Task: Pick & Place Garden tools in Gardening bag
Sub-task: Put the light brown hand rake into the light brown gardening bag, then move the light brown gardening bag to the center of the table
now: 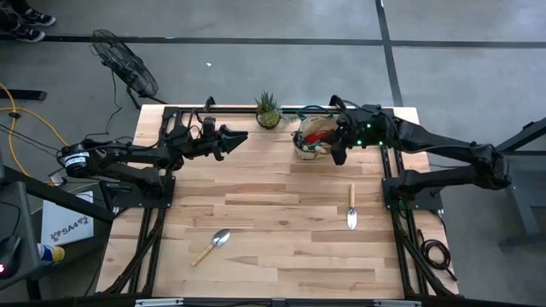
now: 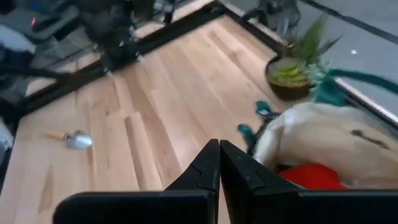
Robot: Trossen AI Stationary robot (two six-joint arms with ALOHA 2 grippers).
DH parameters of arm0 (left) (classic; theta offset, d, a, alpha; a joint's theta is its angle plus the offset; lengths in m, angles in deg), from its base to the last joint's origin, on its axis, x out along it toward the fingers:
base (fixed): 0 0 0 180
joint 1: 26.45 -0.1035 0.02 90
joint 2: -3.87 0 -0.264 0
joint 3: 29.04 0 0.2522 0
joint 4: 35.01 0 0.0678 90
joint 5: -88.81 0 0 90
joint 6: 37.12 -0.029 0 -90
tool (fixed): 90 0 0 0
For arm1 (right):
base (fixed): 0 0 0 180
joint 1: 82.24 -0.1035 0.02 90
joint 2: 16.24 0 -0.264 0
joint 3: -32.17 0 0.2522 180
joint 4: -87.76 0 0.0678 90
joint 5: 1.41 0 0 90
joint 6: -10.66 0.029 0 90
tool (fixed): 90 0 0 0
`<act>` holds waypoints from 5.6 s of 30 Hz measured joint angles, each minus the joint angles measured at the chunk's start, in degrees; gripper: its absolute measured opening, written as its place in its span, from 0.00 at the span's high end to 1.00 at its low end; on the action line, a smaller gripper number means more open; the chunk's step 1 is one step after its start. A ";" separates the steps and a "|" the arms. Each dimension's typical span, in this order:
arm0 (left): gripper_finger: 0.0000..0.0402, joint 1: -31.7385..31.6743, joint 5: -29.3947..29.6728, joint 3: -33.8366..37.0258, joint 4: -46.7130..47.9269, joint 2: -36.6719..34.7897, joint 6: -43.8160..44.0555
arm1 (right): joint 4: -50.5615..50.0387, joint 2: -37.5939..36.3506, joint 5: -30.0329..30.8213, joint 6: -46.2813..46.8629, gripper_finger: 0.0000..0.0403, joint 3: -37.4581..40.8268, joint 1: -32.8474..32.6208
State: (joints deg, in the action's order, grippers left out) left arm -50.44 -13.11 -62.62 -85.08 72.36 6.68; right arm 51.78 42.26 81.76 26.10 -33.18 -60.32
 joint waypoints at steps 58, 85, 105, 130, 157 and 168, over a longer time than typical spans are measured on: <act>0.64 0.00 -2.56 0.00 1.00 0.00 0.20 | 2.61 5.88 20.07 10.00 0.99 -0.75 -1.78; 0.64 -0.02 -3.82 0.00 1.69 0.00 -0.55 | -29.02 10.90 10.79 40.45 0.51 -8.35 16.91; 0.64 -0.04 -8.31 0.00 2.77 0.00 -1.31 | -24.56 20.59 6.28 47.49 0.49 -8.35 14.02; 0.64 -0.04 -13.27 0.00 2.73 0.00 1.53 | -21.89 22.53 1.86 44.97 0.85 -8.35 13.21; 0.64 0.00 -14.51 -0.02 2.71 0.00 6.69 | -21.87 22.53 -19.87 17.35 0.99 -8.33 9.94; 0.64 0.04 -14.66 -0.02 2.69 0.00 7.51 | -27.38 22.53 -26.32 1.27 0.99 -8.33 -1.80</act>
State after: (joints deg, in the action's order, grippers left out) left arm -50.40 -27.78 -62.64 -82.40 72.36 14.19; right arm 24.41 64.80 55.43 27.37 -41.51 -62.13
